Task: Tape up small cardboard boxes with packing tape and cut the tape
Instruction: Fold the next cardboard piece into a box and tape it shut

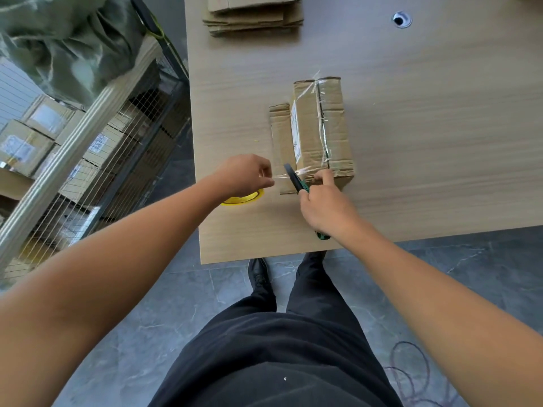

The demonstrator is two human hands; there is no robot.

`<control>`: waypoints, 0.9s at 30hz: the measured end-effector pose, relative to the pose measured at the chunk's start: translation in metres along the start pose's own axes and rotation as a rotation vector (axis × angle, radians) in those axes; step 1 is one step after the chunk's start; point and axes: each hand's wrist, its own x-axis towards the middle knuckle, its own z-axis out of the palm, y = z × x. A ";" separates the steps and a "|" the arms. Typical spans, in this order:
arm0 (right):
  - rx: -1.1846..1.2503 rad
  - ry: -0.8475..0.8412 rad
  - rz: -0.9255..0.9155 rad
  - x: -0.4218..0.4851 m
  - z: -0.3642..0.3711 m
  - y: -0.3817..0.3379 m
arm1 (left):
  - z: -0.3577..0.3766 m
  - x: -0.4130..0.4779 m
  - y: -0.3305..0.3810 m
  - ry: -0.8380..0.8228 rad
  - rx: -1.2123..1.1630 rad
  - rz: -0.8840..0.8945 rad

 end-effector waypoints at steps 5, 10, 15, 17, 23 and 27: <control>-0.073 -0.056 0.068 0.004 -0.001 -0.011 | 0.015 -0.007 0.019 0.101 0.207 0.131; -0.225 -0.153 0.014 0.000 0.010 0.001 | -0.004 -0.015 -0.002 0.269 0.189 0.100; -0.058 -0.062 -0.081 -0.016 0.014 0.009 | -0.004 -0.039 -0.043 0.203 0.387 0.120; -0.124 0.085 -0.161 -0.026 0.019 0.013 | 0.009 -0.051 -0.050 0.262 0.362 0.116; -0.167 0.372 -0.279 -0.051 0.059 0.003 | 0.060 -0.081 -0.060 0.421 0.249 0.173; -0.055 0.262 -0.187 -0.019 0.089 -0.018 | 0.095 -0.084 -0.058 0.652 0.311 0.163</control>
